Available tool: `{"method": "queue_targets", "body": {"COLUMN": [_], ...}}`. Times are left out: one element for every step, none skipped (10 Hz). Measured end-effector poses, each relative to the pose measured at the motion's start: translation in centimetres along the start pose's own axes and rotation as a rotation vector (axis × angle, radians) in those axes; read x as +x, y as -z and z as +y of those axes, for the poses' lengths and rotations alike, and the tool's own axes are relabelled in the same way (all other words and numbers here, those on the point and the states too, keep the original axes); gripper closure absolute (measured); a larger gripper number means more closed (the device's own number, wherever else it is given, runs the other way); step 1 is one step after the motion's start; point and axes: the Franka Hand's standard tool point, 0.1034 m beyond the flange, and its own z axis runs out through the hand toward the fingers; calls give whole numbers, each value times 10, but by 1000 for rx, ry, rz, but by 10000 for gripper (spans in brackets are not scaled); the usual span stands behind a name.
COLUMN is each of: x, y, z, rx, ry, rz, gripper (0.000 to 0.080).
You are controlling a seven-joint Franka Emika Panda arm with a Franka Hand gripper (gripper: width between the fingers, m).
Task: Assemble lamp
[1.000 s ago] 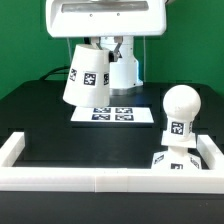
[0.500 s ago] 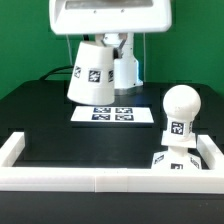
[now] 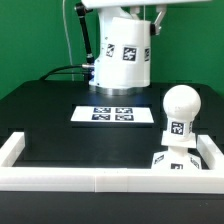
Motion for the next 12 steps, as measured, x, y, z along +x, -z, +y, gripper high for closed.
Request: {"method": "queue_targets", "body": {"x": [3, 3, 3, 2, 2, 2, 5, 10, 16, 21, 25, 27], "y": [4, 1, 0, 0, 0, 1, 3, 3, 3, 3, 3, 1], "z": [-8, -5, -4, -4, -5, -13, -23, -31, -40, -48, -58, -67], "rx": [-1, -3, -4, -4, -4, 0, 4, 4, 2, 2, 2, 1], "ry": [-12, -9, -11, -10, -10, -14, -15, -15, -16, -21, -34, -54], "rz": [-8, -8, -9, -10, -10, -9, -3, 4, 10, 16, 20, 21], "gripper": [755, 755, 755, 755, 755, 755, 755, 755, 755, 755, 755, 755]}}
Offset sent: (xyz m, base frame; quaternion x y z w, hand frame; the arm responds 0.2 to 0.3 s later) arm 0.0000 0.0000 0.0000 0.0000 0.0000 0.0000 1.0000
